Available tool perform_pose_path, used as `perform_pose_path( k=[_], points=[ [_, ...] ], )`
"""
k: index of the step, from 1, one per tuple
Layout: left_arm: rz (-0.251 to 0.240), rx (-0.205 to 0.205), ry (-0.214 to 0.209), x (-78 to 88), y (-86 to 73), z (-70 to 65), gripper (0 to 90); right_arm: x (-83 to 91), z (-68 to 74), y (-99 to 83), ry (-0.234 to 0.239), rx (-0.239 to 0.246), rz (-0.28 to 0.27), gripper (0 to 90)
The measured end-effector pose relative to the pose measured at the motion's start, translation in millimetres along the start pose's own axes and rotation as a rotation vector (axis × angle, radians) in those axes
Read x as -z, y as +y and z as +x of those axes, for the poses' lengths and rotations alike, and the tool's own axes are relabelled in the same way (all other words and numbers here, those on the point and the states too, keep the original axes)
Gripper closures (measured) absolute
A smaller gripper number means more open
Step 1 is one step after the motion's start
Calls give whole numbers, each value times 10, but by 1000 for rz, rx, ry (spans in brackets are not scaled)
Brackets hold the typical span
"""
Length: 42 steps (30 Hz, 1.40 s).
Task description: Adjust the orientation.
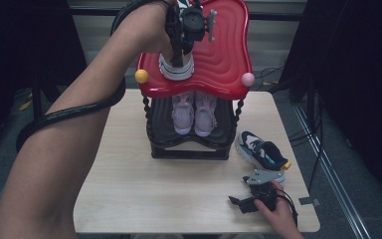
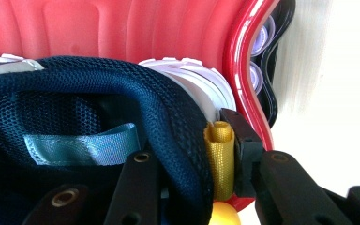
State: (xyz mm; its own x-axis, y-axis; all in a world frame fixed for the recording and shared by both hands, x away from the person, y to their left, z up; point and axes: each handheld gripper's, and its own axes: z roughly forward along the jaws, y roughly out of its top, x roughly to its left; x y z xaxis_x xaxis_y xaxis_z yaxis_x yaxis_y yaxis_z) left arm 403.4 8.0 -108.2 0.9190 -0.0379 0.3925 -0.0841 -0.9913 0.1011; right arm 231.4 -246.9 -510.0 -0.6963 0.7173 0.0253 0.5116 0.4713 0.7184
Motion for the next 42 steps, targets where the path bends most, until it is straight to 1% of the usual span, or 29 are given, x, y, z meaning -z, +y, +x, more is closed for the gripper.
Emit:
perform_pose_path(
  k=[3, 4, 7, 8, 12, 16, 18, 20, 27, 29, 30, 33, 36, 39, 41, 42],
  points=[
    [-10, -6, -1, -8, 1, 1, 694, 0, 0, 0, 0, 0, 0, 106],
    [-5, -14, 0, -9, 2, 2, 694, 0, 0, 0, 0, 0, 0, 106],
    [-16, -6, -2, -19, -17, 12, 693, 2, 1, 0, -1, -2, 2, 106],
    [-15, -17, -3, -17, -22, 17, 693, 0, 0, 0, 0, -1, 0, 106],
    [-23, 4, 5, -23, -55, 12, 690, 0, 0, 0, 0, 0, 0, 106],
    [-22, 14, 8, -32, -75, 12, 686, 0, 0, 0, 0, 0, 0, 106],
    [-12, 18, 2, -41, -80, 13, 685, 0, 0, 0, 0, 0, 0, 106],
    [-15, 33, -4, -48, -82, 10, 686, 0, 0, 0, 0, 0, 0, 106],
    [-22, 42, -6, -42, -92, 21, 682, 0, 1, 0, 0, 0, 0, 106],
    [-22, 40, 5, -35, -91, 24, 674, 0, 0, 0, 0, 0, 0, 105],
    [-22, 46, 4, -33, -92, 24, 667, 0, 0, 0, 0, 0, 0, 106],
    [-27, 68, 17, -25, -103, 36, 622, 0, 0, 0, 0, 0, 0, 106],
    [-40, 91, 24, -34, -124, 44, 580, 0, 0, 0, 0, 0, 0, 106],
    [-52, 149, 13, -33, -158, 66, 545, 0, 0, 0, -1, 0, 0, 106],
    [-50, 167, 11, -32, -177, 74, 532, 0, 0, 0, 0, 0, 0, 106],
    [-58, 184, 6, -36, -186, 77, 526, 0, 0, 0, 0, 0, 0, 106]
  ],
)
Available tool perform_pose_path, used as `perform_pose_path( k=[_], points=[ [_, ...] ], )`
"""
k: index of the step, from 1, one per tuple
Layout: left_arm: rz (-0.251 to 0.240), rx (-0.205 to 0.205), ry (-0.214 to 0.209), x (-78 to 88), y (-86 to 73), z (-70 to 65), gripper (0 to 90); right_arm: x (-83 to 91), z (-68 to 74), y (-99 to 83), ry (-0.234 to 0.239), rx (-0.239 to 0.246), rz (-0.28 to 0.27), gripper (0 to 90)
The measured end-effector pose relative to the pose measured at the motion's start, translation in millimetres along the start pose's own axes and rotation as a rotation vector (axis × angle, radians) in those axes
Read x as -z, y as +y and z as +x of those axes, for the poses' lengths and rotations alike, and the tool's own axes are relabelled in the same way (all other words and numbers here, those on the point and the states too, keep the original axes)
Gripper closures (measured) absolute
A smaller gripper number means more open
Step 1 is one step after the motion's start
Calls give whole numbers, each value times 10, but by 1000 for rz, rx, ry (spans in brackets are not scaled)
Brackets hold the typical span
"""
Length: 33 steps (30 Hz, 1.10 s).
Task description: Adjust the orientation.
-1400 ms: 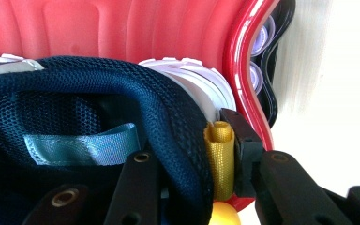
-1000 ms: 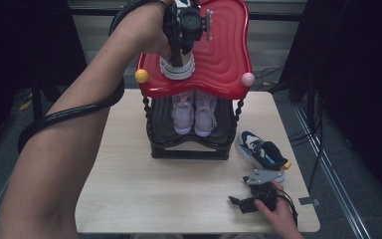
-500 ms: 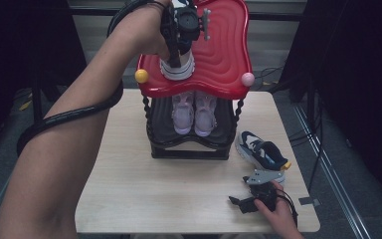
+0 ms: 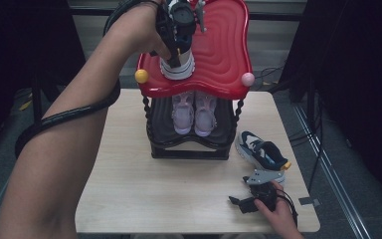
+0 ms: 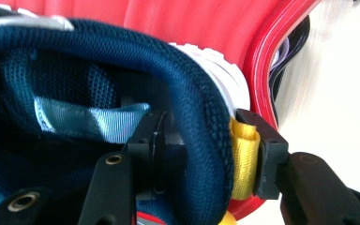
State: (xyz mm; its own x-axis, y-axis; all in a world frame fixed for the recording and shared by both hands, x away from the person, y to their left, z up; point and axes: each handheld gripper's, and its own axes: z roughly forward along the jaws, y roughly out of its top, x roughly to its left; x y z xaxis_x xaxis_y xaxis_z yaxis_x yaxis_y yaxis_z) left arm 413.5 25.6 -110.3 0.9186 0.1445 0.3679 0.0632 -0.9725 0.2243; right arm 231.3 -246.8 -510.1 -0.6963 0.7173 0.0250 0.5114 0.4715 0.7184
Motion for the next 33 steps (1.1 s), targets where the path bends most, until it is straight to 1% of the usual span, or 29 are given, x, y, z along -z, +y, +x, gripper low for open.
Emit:
perform_pose_path(
  k=[1, 2, 5, 6, 7, 9, 10, 11, 13, 17, 19, 22, 24, 25, 26, 28, 31, 33],
  points=[
    [-2, 19, 0, -2, -4, 2, 513, 0, 0, 0, 0, 0, 0, 106],
    [1, 30, -6, -4, -7, 6, 487, 0, 0, 0, 0, 0, 0, 106],
    [-7, 66, -21, -12, -14, 0, 456, 2, 1, 0, -1, -3, 2, 106],
    [-11, 88, -26, -11, -18, -6, 445, 2, 1, 0, -1, -2, 1, 106],
    [-14, 91, -25, -8, -20, -2, 429, 1, 1, 0, -2, -2, 1, 106],
    [-23, 117, -37, 3, -24, 0, 410, 2, 1, 0, -2, -2, 2, 106],
    [-29, 116, -35, 3, -24, 2, 401, 2, 1, 0, -2, -2, 2, 106],
    [-31, 124, -32, 3, -24, -5, 396, 2, 1, 0, -1, -2, 2, 106],
    [-24, 123, -32, 10, -19, -10, 384, 2, 1, 0, -2, -2, 2, 106],
    [-33, 158, -30, 24, -20, -22, 357, 2, 2, 0, -2, -2, 2, 106],
    [-28, 171, -36, 35, -19, -21, 350, 0, 0, 0, 0, 0, 0, 106],
    [-39, 197, -36, 50, -21, -25, 326, 1, 1, 0, -2, -2, 2, 106],
    [-33, 211, -37, 72, -20, -23, 319, 1, 1, 0, -2, -2, 2, 106],
    [-40, 221, -37, 75, -21, -28, 318, 1, 1, 0, -2, -2, 1, 106],
    [-44, 225, -34, 82, -22, -30, 317, 2, 2, 0, -2, -2, 2, 106],
    [-42, 219, -33, 99, -23, -28, 308, 1, 1, 0, -2, -2, 2, 106],
    [-53, 240, -26, 122, -27, -43, 301, 0, 2, -1, -2, -2, -1, 106],
    [-51, 249, -33, 141, -32, -44, 292, 0, 2, -1, -2, -2, 0, 106]
  ],
)
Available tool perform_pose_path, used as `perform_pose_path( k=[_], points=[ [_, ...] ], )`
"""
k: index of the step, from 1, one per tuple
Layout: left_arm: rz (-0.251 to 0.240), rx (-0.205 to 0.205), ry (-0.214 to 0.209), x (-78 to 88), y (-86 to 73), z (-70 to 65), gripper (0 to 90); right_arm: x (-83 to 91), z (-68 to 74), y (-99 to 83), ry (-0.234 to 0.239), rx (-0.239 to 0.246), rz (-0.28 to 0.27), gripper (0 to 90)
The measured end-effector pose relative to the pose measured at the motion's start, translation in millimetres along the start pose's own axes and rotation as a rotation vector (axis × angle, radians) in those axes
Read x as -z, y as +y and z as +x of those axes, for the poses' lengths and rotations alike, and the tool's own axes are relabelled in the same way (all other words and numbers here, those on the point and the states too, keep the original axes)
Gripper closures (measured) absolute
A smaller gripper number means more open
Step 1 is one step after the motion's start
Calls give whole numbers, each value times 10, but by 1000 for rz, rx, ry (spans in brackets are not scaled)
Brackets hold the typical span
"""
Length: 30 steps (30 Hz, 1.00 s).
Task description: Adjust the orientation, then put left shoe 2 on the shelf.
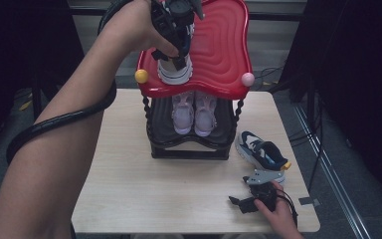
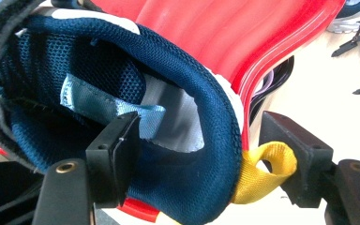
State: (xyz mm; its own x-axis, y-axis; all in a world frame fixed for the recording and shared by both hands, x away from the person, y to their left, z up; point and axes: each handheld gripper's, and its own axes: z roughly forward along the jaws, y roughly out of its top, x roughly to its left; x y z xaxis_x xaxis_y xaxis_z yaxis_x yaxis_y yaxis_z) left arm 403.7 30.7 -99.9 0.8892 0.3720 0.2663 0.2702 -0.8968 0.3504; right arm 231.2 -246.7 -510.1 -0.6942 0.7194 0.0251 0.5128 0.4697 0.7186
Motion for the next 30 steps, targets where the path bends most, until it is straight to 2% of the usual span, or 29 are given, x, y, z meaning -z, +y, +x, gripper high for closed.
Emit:
perform_pose_path(
  k=[5, 10, 13, 14, 26, 30],
  points=[
    [-7, 26, 1, 66, -12, 1, 283, 0, 0, 0, 0, 0, 0, 106],
    [-11, 69, 5, 145, -51, -11, 263, 1, 1, 0, 2, -2, 2, 106],
    [-9, 69, -3, 174, -98, -10, 253, 1, 1, 0, 2, -3, 2, 106],
    [-5, 87, -7, 185, -116, -15, 250, 0, -1, 0, 0, 0, 0, 106],
    [24, 151, -15, 278, -382, 63, 244, -3, -1, 3, 4, -3, 1, 104],
    [26, 180, -38, 287, -468, 72, 241, -4, -2, 3, 4, -1, 1, 104]
  ],
)
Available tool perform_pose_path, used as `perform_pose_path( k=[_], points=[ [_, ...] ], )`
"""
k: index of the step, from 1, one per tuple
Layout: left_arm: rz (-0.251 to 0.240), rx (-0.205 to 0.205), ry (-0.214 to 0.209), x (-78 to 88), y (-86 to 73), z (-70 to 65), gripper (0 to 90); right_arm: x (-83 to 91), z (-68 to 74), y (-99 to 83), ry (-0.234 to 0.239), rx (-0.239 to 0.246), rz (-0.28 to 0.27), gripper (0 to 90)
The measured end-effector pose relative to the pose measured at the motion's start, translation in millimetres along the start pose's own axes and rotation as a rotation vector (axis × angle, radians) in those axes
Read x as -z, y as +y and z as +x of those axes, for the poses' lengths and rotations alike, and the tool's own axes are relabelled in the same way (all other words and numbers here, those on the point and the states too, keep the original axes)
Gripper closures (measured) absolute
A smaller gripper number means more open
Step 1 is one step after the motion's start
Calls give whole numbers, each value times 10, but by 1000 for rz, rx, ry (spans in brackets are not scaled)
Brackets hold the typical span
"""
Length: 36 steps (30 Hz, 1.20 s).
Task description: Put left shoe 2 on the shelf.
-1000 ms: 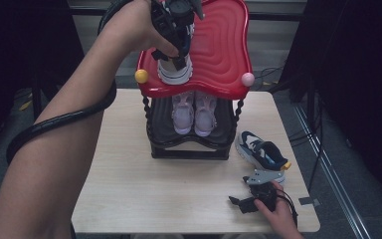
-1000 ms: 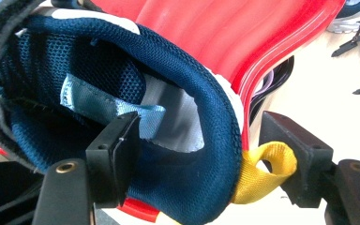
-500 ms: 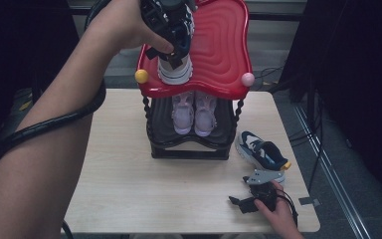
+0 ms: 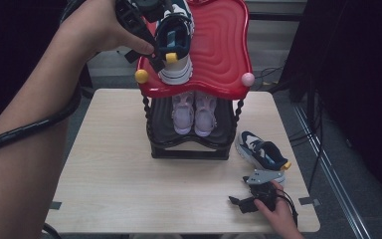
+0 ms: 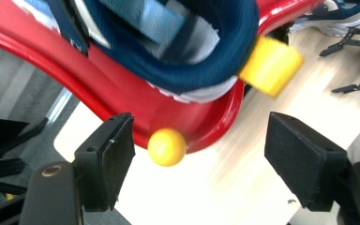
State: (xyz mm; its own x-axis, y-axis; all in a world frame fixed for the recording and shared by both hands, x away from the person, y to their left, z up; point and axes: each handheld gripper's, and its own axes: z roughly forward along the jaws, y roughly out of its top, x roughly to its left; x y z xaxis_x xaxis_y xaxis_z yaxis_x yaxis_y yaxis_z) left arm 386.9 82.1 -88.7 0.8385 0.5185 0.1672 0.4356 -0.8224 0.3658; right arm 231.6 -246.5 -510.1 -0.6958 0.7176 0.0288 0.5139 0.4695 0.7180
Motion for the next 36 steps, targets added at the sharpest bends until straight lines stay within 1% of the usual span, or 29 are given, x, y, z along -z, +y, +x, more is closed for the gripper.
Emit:
perform_pose_path(
  k=[1, 2, 6, 7, 8, 14, 15, 17, 18, 20, 21, 23, 27, 28, 33, 36],
  points=[
    [1, 1, 1, -2, -21, 9, 239, 0, 0, 0, 0, 0, 0, 104],
    [5, 10, -2, -4, -39, 13, 239, 0, 0, 0, 0, 0, 0, 104],
    [28, 19, -17, -10, -102, 33, 226, 0, 1, 0, -1, 0, 0, 104],
    [25, 25, -19, -12, -117, 30, 222, 0, 1, 0, -1, 0, 0, 104],
    [29, 17, -23, -10, -132, 37, 222, 0, 1, 0, -1, 0, 0, 104],
    [32, 27, -27, -30, -266, 52, 221, -1, -1, 0, 0, 3, -2, 104],
    [33, 35, -33, -36, -294, 52, 222, -1, -1, 0, 0, 3, -2, 104],
    [37, 33, -34, -59, -352, 58, 222, -1, -1, 0, -1, 2, -2, 104],
    [44, 35, -44, -70, -382, 61, 222, -1, -1, 0, 0, 2, -2, 104],
    [48, 52, -46, -89, -441, 79, 221, -1, -1, 0, 0, 2, -2, 104],
    [55, 51, -45, -95, -468, 94, 221, -1, -1, 0, -1, 2, -2, 104],
    [54, 67, -48, -103, -521, 115, 221, -1, -1, 0, 0, 2, -2, 104],
    [61, 80, -45, -113, -617, 140, 222, -1, -1, 0, -1, 2, -2, 104],
    [61, 83, -49, -118, -641, 145, 223, -1, 0, 0, 0, 2, -1, 103],
    [94, 94, -51, -190, -766, 161, 224, -1, -1, 0, 0, 3, -1, 104],
    [97, 100, -68, -254, -835, 156, 224, 1, -1, 0, -1, 3, 1, 104]
  ],
)
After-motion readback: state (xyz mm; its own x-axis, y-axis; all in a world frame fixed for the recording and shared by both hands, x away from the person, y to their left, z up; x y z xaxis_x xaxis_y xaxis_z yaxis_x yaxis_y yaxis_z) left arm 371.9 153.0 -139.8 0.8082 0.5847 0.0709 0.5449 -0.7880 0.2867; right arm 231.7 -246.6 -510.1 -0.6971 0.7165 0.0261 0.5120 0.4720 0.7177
